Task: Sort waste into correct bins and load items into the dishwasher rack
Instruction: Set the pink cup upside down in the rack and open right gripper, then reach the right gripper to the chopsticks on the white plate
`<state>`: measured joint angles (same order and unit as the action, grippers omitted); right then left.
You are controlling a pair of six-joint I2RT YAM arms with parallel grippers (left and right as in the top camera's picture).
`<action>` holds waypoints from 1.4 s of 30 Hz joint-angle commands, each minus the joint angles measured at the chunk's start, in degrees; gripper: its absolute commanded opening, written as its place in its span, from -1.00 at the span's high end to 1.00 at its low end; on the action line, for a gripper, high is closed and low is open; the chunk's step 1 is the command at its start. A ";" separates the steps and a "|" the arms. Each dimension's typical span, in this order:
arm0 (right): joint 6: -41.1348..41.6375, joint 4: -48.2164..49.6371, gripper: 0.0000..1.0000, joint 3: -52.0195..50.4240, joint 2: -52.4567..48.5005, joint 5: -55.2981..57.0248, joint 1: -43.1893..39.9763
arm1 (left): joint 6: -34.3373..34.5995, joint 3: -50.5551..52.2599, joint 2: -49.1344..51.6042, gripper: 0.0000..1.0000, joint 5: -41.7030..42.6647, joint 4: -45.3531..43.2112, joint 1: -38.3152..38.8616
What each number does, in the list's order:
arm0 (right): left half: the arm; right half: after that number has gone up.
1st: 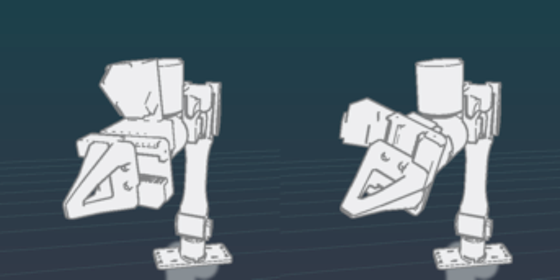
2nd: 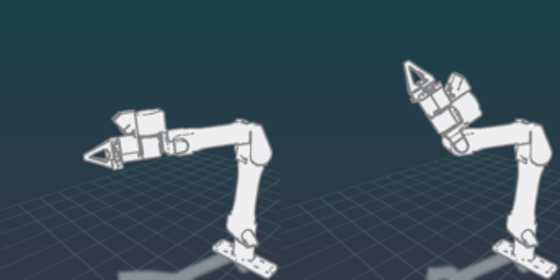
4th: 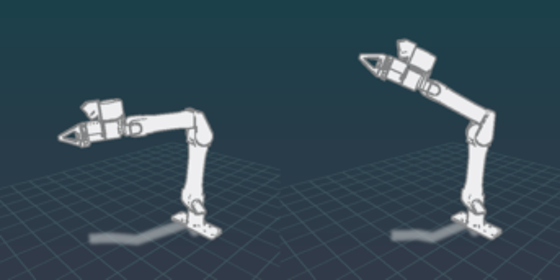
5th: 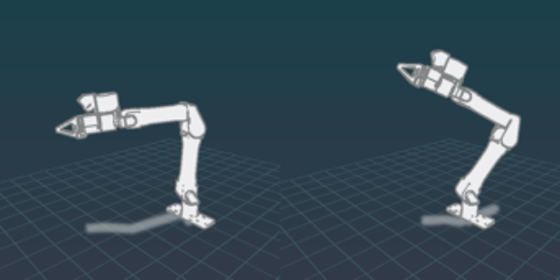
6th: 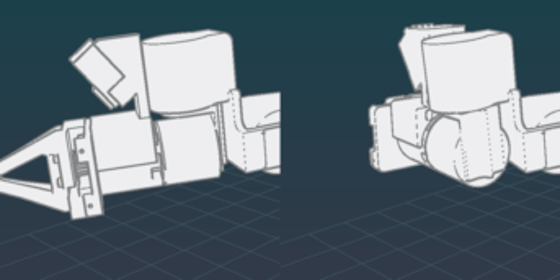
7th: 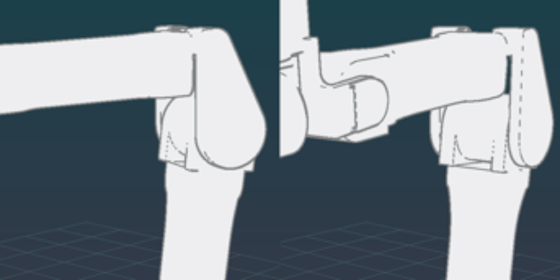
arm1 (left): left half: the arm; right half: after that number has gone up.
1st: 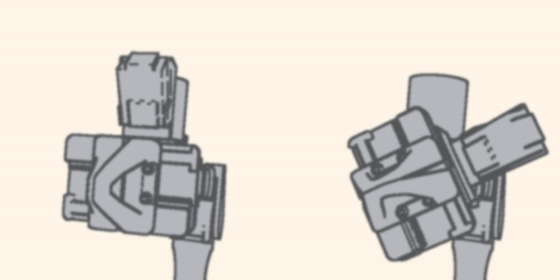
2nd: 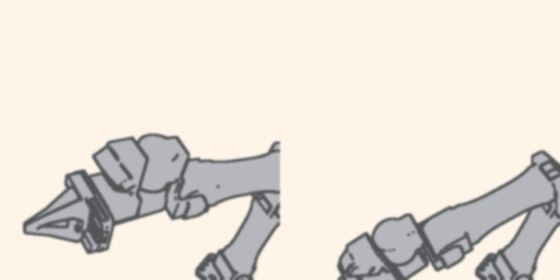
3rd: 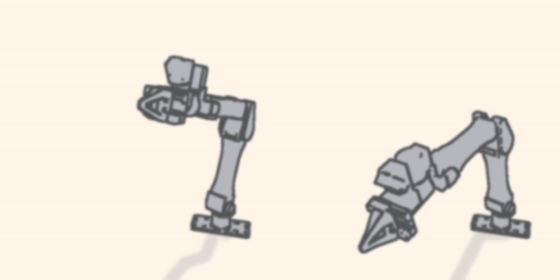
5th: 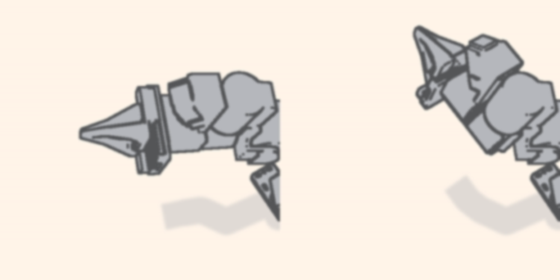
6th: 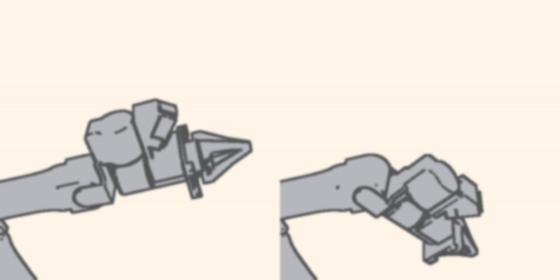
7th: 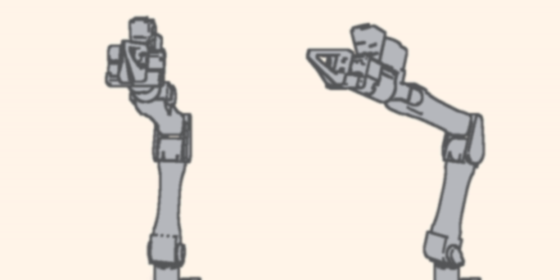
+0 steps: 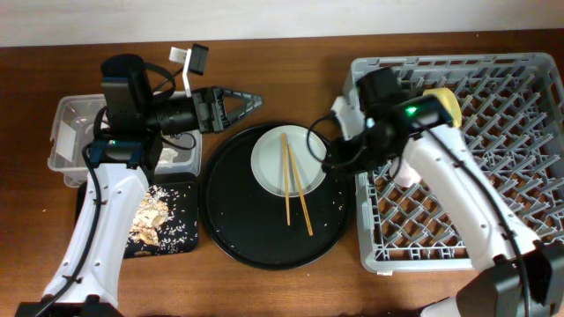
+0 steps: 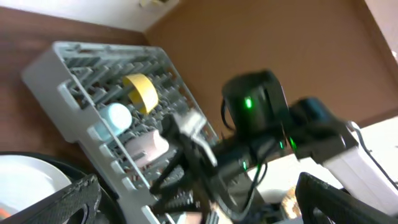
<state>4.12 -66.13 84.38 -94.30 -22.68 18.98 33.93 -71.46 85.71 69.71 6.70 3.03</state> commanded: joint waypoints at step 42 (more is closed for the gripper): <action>6.97 24.90 0.27 -8.63 -17.73 17.35 12.50 | 0.11 -0.22 -0.13 -0.99 -4.04 -5.62 -20.09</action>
<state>10.13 -43.59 78.59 -111.63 -6.42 31.07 34.13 -71.46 85.71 65.54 1.10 -16.84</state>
